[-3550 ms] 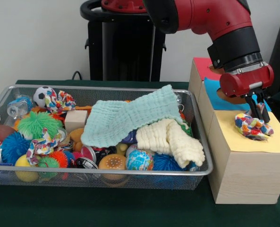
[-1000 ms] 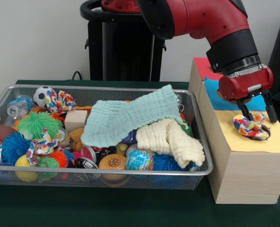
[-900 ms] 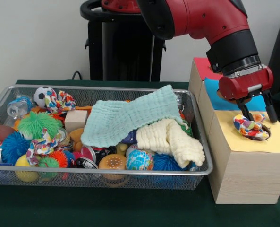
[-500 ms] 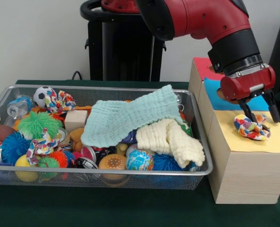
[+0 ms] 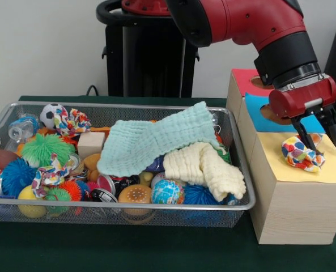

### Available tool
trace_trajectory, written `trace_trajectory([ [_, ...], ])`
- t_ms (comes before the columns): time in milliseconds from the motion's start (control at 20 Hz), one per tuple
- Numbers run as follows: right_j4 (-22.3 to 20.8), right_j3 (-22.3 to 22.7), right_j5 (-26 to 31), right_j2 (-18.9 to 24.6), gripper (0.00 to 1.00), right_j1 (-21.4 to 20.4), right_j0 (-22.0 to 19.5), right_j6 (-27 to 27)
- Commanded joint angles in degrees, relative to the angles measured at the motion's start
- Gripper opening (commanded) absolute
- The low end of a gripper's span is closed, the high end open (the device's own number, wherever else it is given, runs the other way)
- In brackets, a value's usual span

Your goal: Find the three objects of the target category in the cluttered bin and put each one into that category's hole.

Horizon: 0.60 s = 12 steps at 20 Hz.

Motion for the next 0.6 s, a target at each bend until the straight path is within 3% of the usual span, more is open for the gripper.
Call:
trace_trajectory([
  [50,2.4,-2.5,-4.2,0.2,1.00,0.7,-1.0,12.2],
  [600,2.0,-2.1,-5.2,-0.4,1.00,5.4,-2.9,12.9],
])
